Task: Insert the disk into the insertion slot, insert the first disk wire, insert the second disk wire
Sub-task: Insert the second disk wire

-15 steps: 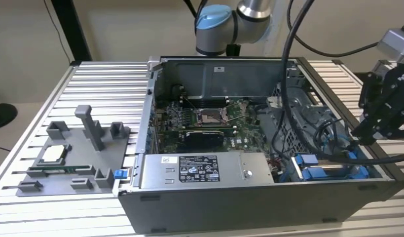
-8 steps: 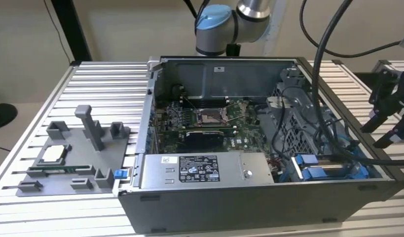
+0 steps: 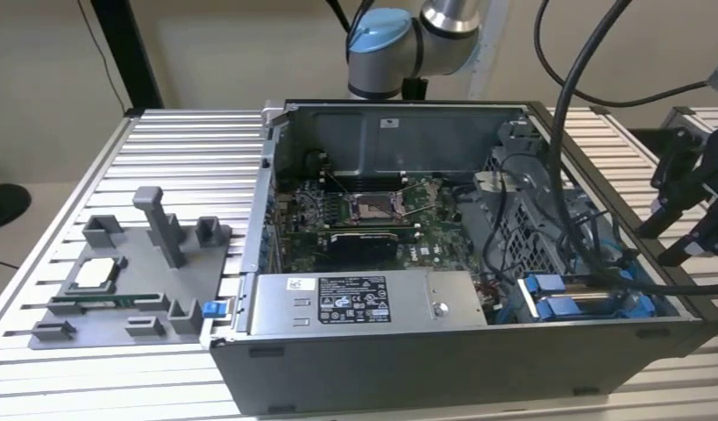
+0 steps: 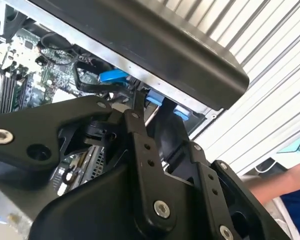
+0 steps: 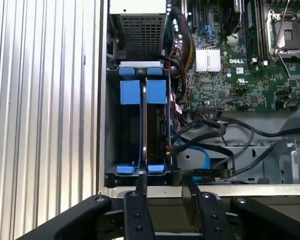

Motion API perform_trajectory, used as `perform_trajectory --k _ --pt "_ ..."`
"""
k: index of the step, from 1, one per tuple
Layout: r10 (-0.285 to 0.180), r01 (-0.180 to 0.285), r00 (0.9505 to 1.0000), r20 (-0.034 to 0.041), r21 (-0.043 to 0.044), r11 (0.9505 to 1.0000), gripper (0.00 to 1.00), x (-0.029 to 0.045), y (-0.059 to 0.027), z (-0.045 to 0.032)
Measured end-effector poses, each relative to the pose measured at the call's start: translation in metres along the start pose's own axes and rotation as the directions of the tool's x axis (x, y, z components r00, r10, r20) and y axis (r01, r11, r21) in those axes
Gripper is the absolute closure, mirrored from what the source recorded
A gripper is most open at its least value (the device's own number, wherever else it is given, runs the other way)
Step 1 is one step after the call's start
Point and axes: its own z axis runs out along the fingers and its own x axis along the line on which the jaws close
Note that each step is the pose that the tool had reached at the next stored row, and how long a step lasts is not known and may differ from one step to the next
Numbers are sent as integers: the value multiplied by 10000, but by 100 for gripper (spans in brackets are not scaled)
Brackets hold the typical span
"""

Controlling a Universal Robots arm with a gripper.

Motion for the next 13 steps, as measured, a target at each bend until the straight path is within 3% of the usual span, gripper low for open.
perform_trajectory --k 8,13 --pt "239 -238 9997 43 -73 9997 0 -44 -27 140" --pt "267 -267 9996 45 -146 9995 0 -49 -27 146"
